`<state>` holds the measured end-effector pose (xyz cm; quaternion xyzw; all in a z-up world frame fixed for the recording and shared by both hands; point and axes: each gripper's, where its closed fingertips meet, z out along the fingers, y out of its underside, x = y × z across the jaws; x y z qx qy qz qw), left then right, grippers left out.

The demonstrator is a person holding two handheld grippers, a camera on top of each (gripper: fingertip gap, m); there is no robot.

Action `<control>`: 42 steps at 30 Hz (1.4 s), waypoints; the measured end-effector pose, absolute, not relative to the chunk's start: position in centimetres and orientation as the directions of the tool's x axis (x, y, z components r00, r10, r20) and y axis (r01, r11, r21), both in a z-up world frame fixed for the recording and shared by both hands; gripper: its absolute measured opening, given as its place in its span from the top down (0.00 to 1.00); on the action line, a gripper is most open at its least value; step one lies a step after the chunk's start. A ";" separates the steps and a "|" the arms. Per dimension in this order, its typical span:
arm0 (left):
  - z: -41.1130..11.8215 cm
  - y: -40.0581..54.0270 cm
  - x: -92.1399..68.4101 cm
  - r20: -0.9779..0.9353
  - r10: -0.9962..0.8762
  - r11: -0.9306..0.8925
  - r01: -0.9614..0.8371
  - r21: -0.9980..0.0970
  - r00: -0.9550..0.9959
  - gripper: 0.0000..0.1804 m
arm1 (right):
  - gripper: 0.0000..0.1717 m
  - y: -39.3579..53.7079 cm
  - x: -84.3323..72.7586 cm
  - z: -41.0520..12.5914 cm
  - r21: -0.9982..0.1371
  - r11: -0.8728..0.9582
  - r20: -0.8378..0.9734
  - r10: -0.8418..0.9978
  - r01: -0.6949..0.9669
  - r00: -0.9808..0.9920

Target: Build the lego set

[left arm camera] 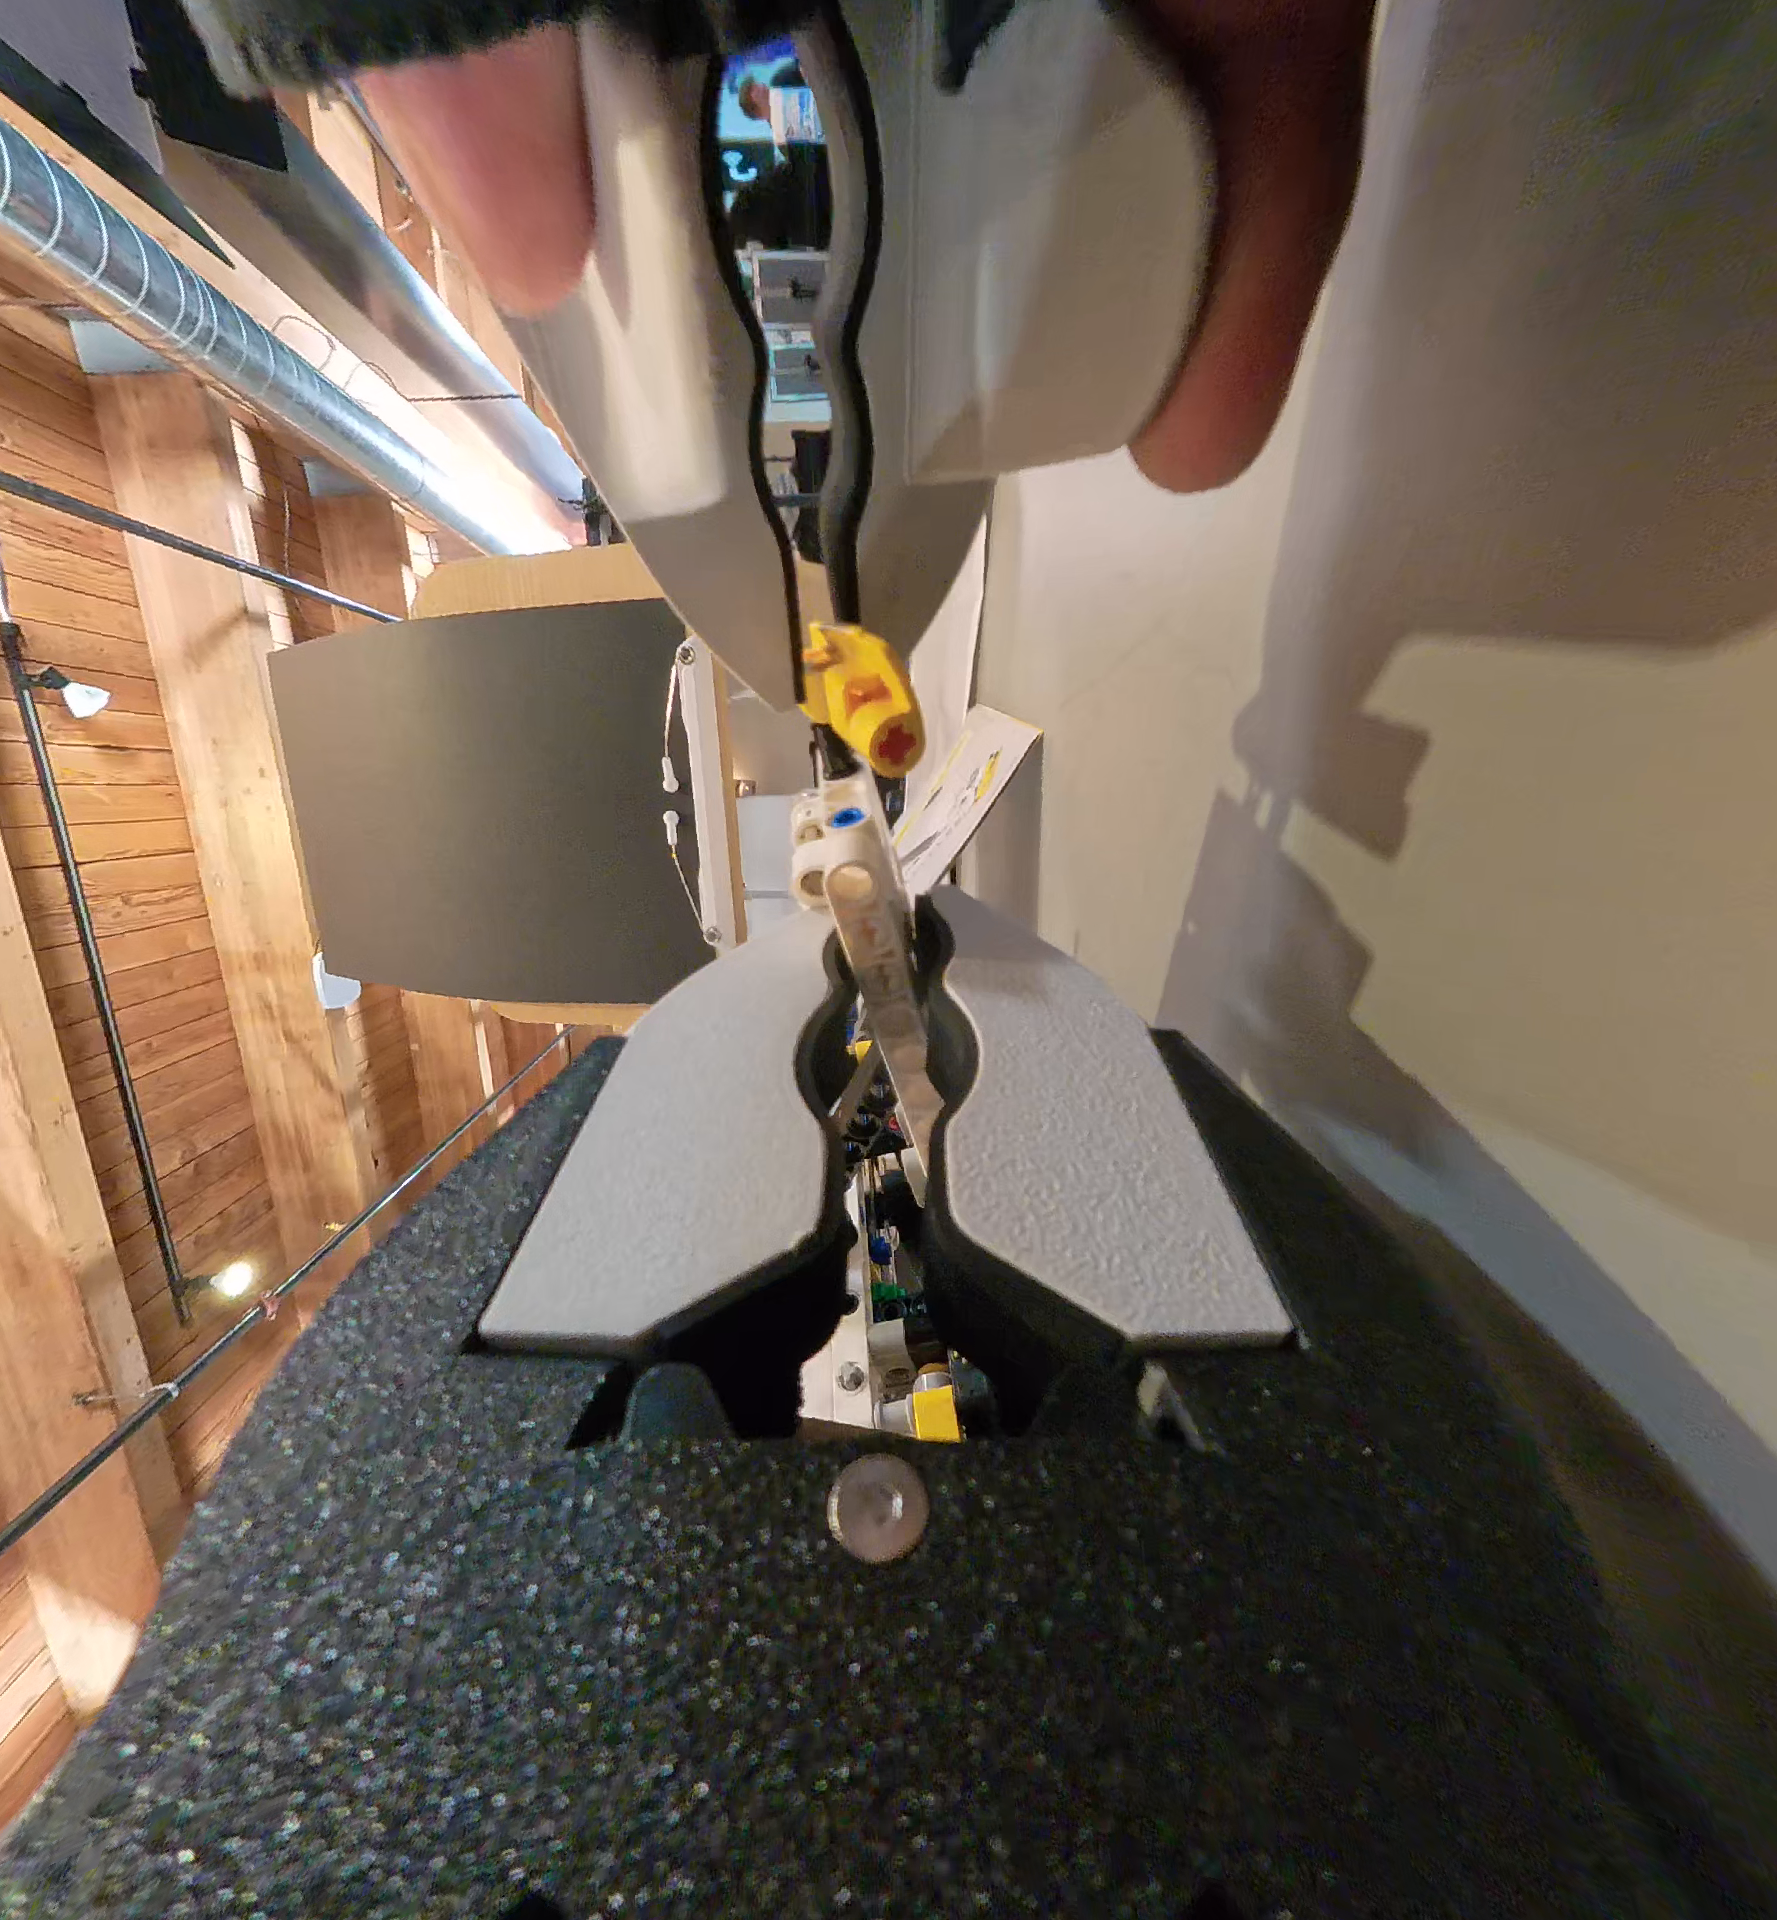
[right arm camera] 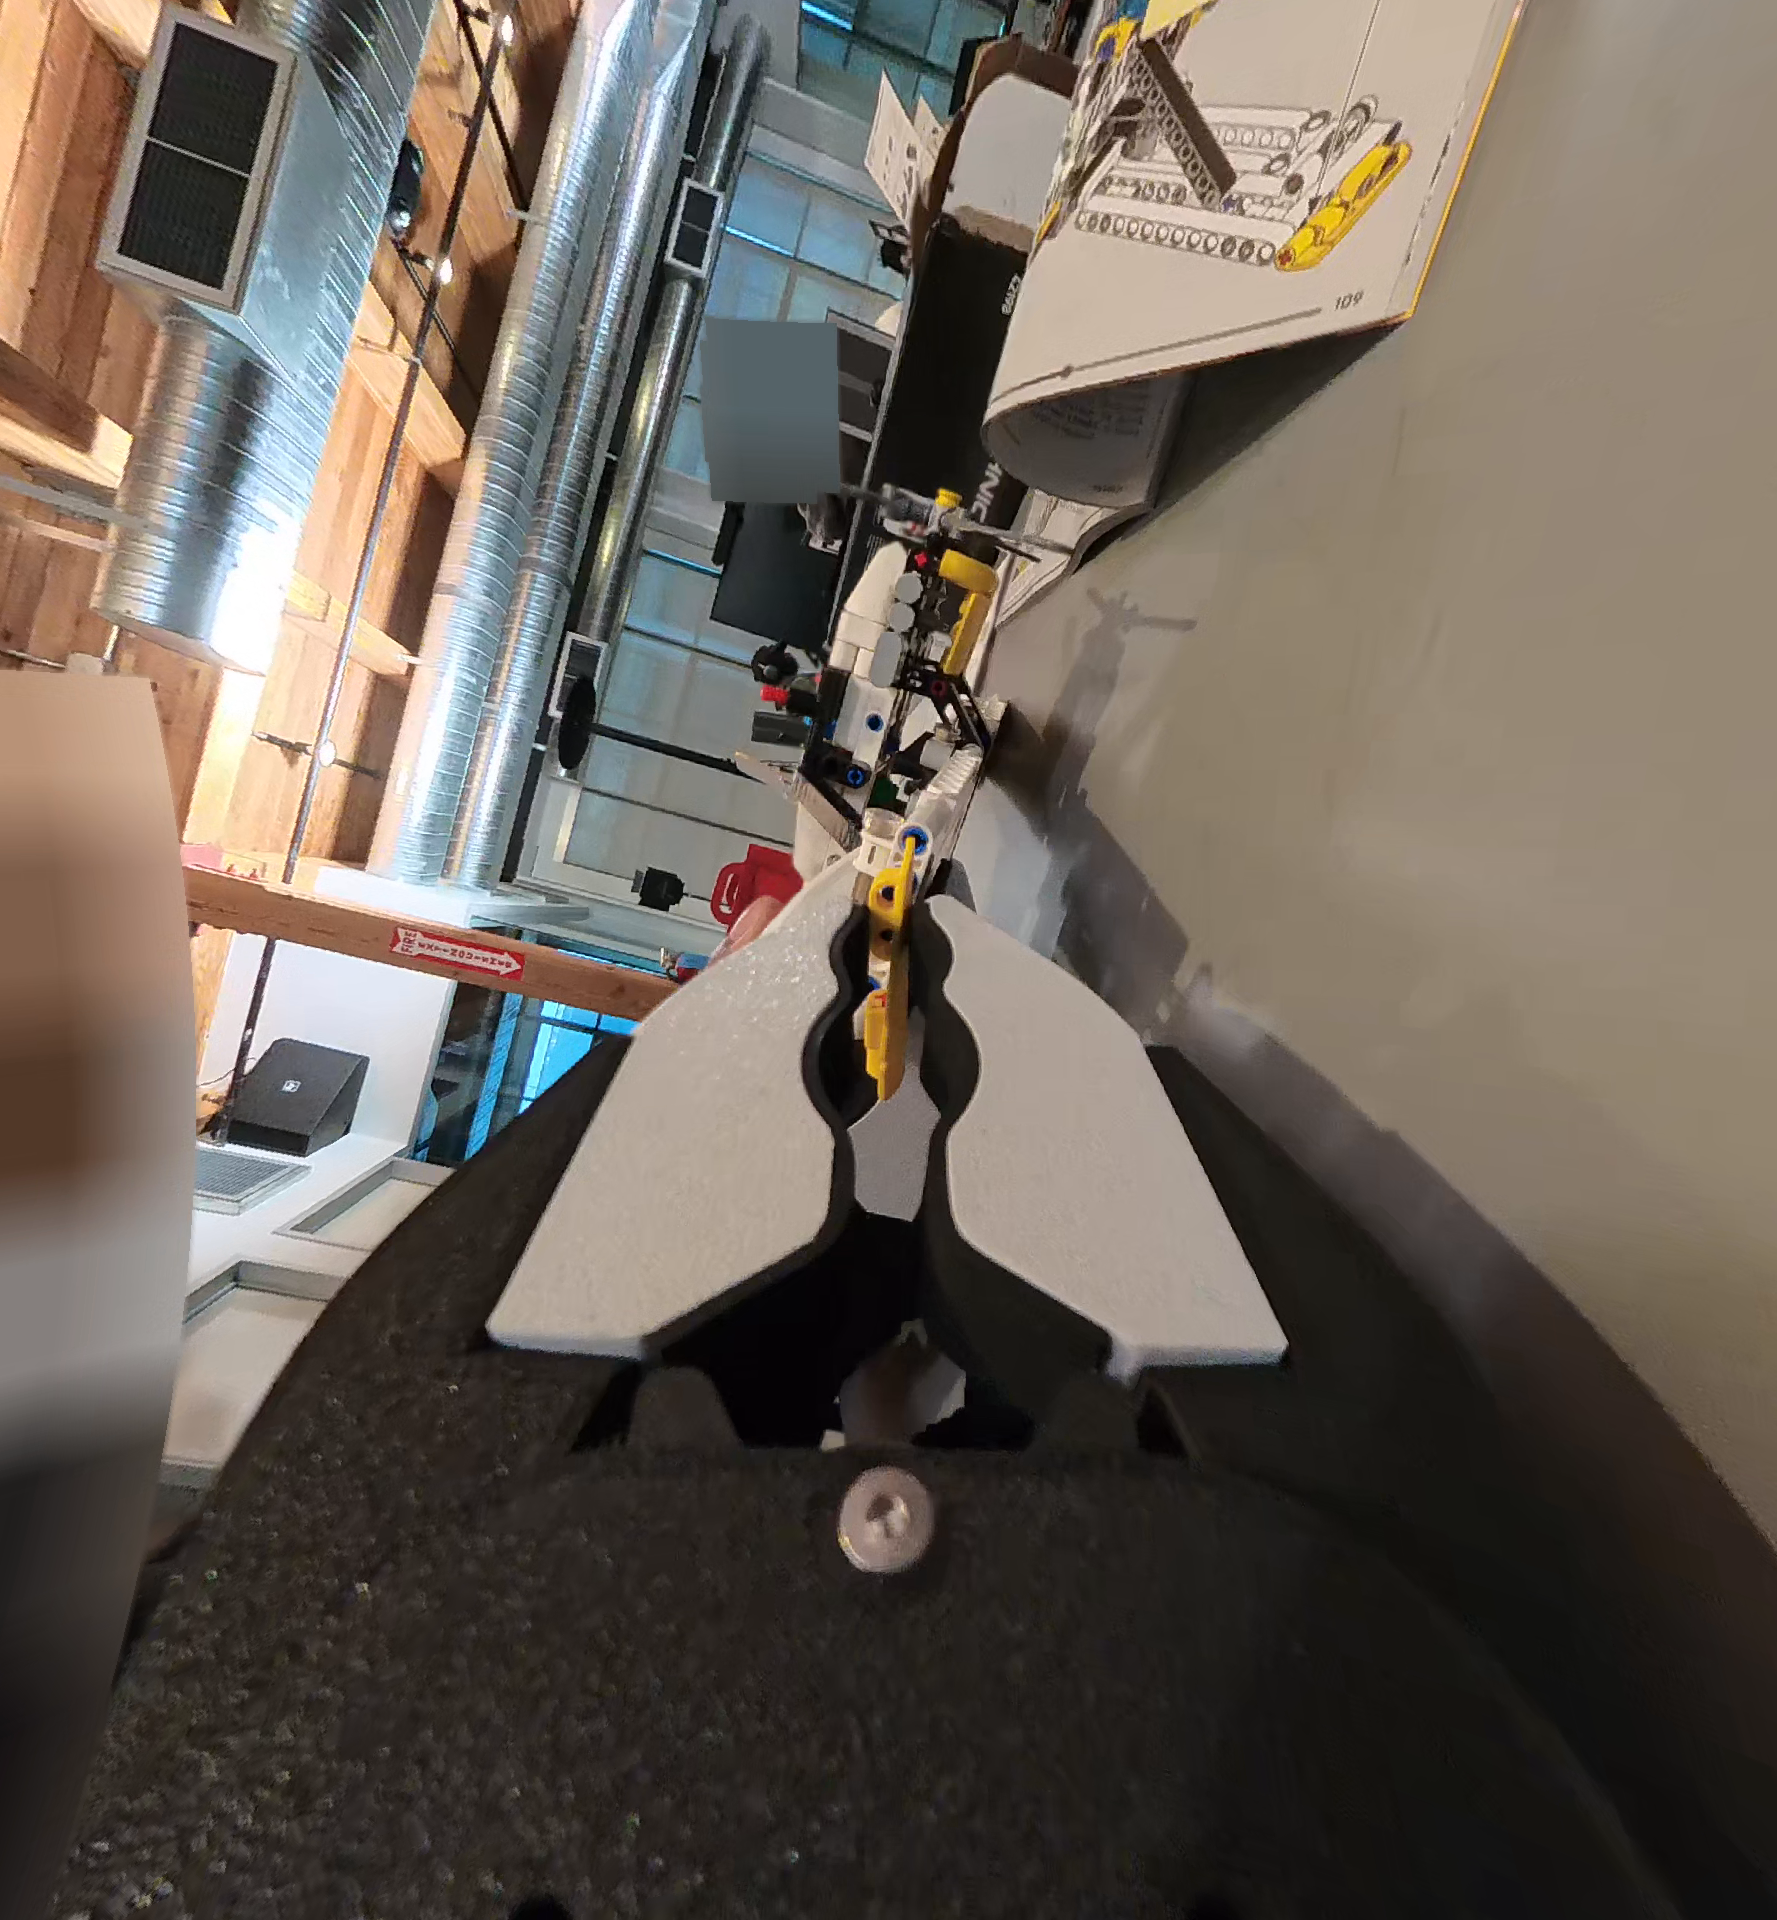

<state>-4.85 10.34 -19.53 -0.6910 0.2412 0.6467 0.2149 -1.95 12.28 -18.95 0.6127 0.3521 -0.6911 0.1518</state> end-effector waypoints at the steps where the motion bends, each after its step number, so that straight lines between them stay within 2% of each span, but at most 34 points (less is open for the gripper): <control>1: -19.6 10.3 -4.9 -0.997 -0.054 -0.794 -0.608 0.014 0.048 0.95 | 0.96 12.3 -2.0 -19.0 -0.294 -0.703 -0.956 0.214 0.648 -0.201; 6: -19.8 10.3 -5.0 -0.997 -0.068 -0.796 -0.604 0.029 0.041 0.95 | 0.96 12.2 -2.0 -19.2 -0.261 -0.693 -0.965 0.186 0.672 -0.183; 32: -19.7 9.6 -4.5 -0.996 -0.069 -0.783 -0.621 0.024 0.048 0.95 | 0.96 11.3 -1.4 -19.0 -0.246 -0.645 -0.969 0.145 0.723 -0.201; 42: -19.7 9.1 -4.2 -0.995 -0.103 -0.771 -0.631 0.087 -0.011 0.95 | 0.96 10.8 -1.2 -19.2 -0.222 -0.608 -0.975 0.121 0.762 -0.188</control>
